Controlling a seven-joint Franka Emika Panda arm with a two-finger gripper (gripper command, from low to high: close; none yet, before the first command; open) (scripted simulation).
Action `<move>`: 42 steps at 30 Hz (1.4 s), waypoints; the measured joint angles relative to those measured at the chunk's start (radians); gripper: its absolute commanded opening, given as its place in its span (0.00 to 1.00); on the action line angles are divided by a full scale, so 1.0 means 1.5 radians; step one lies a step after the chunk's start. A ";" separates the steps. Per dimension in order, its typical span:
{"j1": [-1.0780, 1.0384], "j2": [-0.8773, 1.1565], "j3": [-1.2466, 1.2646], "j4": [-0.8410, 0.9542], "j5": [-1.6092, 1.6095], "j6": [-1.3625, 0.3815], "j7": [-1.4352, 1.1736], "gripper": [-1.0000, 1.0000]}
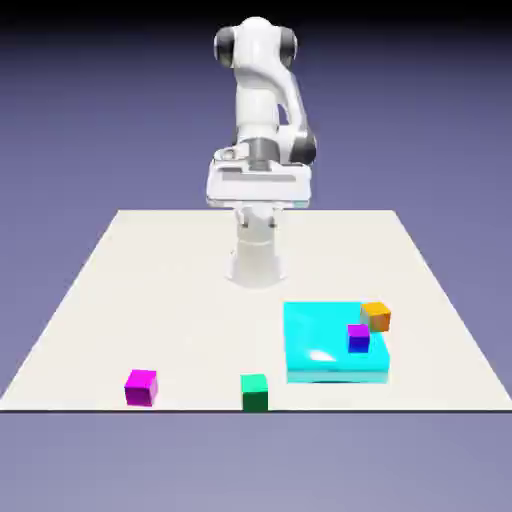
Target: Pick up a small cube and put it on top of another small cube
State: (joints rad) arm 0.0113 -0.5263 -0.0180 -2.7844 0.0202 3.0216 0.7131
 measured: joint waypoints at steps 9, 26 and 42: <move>-0.004 0.217 -0.089 0.128 0.100 -0.076 -0.139 0.50; -0.010 0.628 -0.258 0.368 0.290 -0.221 -0.402 0.50; 0.005 0.622 -0.241 0.364 0.285 -0.233 -0.395 0.00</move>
State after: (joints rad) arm 0.0182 0.4062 -0.3793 -2.2384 0.4476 2.6725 0.1213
